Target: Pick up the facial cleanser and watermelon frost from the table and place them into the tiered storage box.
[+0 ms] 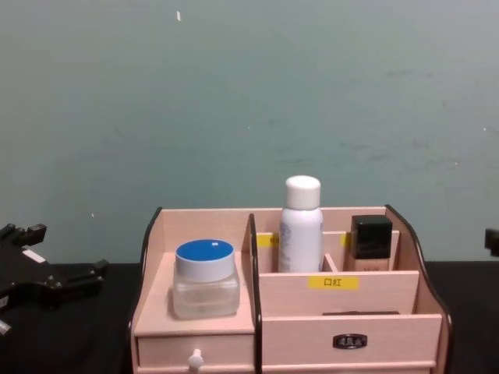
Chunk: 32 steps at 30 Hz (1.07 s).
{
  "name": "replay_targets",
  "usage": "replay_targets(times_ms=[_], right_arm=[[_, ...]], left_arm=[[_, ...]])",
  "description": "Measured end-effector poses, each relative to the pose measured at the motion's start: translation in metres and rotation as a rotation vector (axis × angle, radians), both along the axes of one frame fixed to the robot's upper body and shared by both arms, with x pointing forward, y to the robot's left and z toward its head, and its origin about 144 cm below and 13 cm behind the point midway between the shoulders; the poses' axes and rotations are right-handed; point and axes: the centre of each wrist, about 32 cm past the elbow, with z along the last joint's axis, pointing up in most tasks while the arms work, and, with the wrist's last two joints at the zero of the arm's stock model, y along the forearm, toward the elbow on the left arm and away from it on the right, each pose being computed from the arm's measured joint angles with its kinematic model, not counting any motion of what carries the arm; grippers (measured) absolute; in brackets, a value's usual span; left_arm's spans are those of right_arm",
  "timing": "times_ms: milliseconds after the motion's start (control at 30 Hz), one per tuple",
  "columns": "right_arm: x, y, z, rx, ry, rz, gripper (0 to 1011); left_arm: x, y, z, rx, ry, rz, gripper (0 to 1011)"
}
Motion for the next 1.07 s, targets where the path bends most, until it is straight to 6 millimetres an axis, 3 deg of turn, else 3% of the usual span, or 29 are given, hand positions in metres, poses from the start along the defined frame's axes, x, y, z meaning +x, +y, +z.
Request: replay_targets(times_ms=[1067], right_arm=[[-0.0001, 0.0003, 0.0008, 0.001, -0.002, 0.002, 1002]], left_arm=[[0.0000, 0.0000, 0.0000, 0.000, 0.000, 0.000, 1010]])
